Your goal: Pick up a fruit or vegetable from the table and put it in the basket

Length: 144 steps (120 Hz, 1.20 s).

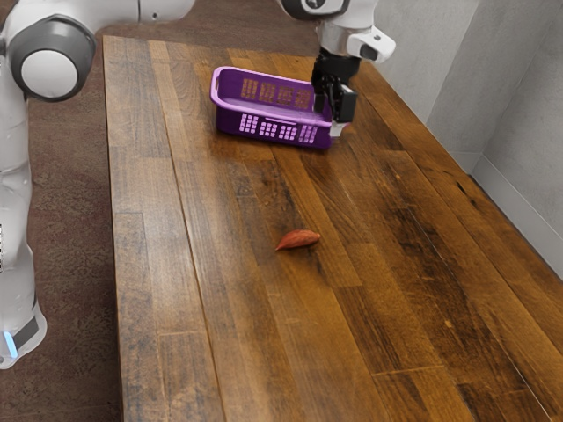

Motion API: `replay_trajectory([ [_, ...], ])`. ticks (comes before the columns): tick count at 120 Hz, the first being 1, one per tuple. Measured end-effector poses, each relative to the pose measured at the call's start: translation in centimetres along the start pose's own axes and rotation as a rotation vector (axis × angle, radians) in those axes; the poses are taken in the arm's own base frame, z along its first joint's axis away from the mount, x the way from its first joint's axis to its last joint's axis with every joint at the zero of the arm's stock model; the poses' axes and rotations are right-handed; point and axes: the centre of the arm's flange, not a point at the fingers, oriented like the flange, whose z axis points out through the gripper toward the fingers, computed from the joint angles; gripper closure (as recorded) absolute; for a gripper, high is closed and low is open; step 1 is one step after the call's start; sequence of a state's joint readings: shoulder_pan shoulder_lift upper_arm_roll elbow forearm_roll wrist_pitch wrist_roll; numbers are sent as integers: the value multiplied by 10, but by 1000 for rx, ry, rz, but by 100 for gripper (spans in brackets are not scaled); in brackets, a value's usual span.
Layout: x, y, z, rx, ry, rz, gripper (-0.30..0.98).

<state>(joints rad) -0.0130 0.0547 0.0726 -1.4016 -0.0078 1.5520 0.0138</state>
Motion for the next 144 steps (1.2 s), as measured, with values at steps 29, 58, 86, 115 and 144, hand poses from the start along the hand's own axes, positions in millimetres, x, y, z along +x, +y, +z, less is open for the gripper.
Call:
replay_trajectory([
  [29,1,-6,-23,-4,46,-6,0],
  [58,9,85,57,-77,-175,53,0],
  [86,-2,51,115,-90,-269,-122,0],
  [115,-49,41,142,-89,-248,-188,0],
  [144,-57,37,152,-98,-201,-147,0],
])
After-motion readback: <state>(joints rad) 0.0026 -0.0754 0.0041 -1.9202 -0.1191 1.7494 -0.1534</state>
